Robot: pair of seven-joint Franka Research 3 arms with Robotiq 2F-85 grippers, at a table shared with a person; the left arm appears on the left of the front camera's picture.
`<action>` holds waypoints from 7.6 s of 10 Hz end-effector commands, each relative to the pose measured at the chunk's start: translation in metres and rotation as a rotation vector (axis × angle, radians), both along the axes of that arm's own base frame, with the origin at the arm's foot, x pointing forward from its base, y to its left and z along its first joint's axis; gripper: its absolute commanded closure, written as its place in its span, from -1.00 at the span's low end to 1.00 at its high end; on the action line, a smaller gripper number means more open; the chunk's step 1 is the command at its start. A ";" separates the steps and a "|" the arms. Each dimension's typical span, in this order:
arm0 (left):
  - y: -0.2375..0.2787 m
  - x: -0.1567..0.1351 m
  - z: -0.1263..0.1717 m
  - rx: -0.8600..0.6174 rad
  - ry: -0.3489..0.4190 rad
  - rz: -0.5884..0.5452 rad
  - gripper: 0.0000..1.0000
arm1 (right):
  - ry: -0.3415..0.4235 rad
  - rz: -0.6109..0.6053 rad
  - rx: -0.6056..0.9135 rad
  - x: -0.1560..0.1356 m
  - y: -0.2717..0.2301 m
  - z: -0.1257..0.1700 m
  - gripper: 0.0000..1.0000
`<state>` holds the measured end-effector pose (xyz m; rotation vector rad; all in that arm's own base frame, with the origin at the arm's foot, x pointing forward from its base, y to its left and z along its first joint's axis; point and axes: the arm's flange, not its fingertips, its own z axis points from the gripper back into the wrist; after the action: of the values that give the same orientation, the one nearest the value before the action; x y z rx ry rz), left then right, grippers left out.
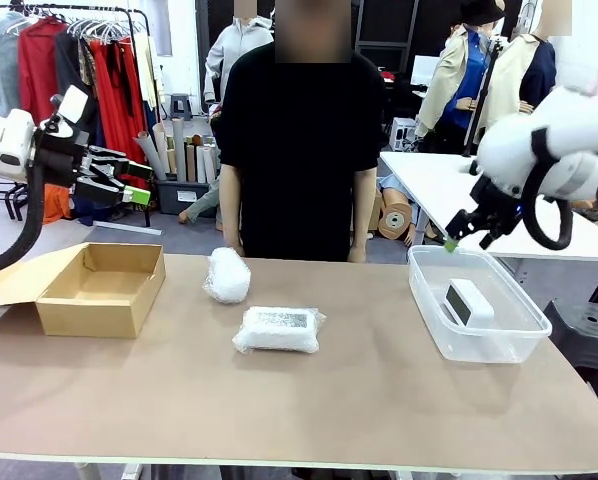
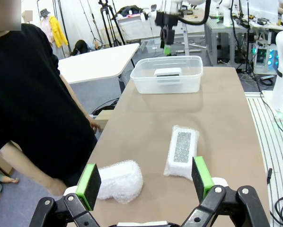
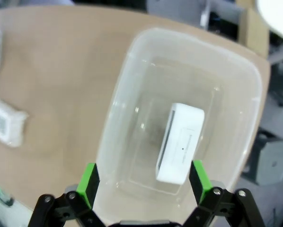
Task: Separate and place wrapped and unwrapped clocks.
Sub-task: Pick up the Digital clock indicated by the person.
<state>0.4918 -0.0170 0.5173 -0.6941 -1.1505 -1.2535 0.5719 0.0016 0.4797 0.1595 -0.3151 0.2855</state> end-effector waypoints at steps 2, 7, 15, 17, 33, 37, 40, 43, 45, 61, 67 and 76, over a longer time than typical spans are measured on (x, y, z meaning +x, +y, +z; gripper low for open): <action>-0.001 -0.001 0.001 0.003 -0.006 0.008 -1.00 | 0.008 0.280 0.242 0.006 -0.034 0.045 -1.00; -0.001 -0.001 0.001 0.003 -0.006 0.008 -1.00 | -0.272 0.825 0.546 -0.010 -0.088 0.060 -1.00; -0.001 -0.001 0.001 0.003 -0.006 0.008 -1.00 | -0.553 0.986 0.655 -0.017 -0.112 0.032 -1.00; -0.001 -0.001 0.001 0.003 -0.006 0.008 -1.00 | -0.576 0.999 0.640 -0.016 -0.110 0.030 -1.00; -0.001 -0.001 0.001 0.003 -0.006 0.008 -1.00 | -0.532 0.966 0.637 -0.019 -0.109 0.028 -1.00; -0.001 -0.001 0.001 0.003 -0.006 0.008 -1.00 | -0.532 0.966 0.637 -0.019 -0.109 0.028 -1.00; -0.001 -0.001 0.001 0.003 -0.006 0.008 -1.00 | -0.532 0.966 0.637 -0.019 -0.109 0.028 -1.00; -0.001 -0.001 0.001 0.003 -0.006 0.008 -1.00 | -0.532 0.966 0.637 -0.019 -0.109 0.028 -1.00; -0.001 -0.001 0.001 0.003 -0.006 0.008 -1.00 | -0.532 0.966 0.637 -0.019 -0.109 0.028 -1.00; -0.027 0.005 0.024 0.204 0.105 -0.034 -1.00 | -0.532 0.966 0.637 -0.019 -0.109 0.028 -1.00; -0.086 0.017 0.023 0.476 0.261 0.144 -1.00 | -0.532 0.966 0.637 -0.019 -0.109 0.028 -1.00; -0.106 0.046 -0.020 0.640 0.288 0.190 -1.00 | -0.532 0.966 0.637 -0.019 -0.109 0.028 -1.00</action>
<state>0.5430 -0.1253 0.4972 -0.3018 -0.5219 -1.2409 0.5535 -0.1078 0.5064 0.8815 -0.8521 1.1931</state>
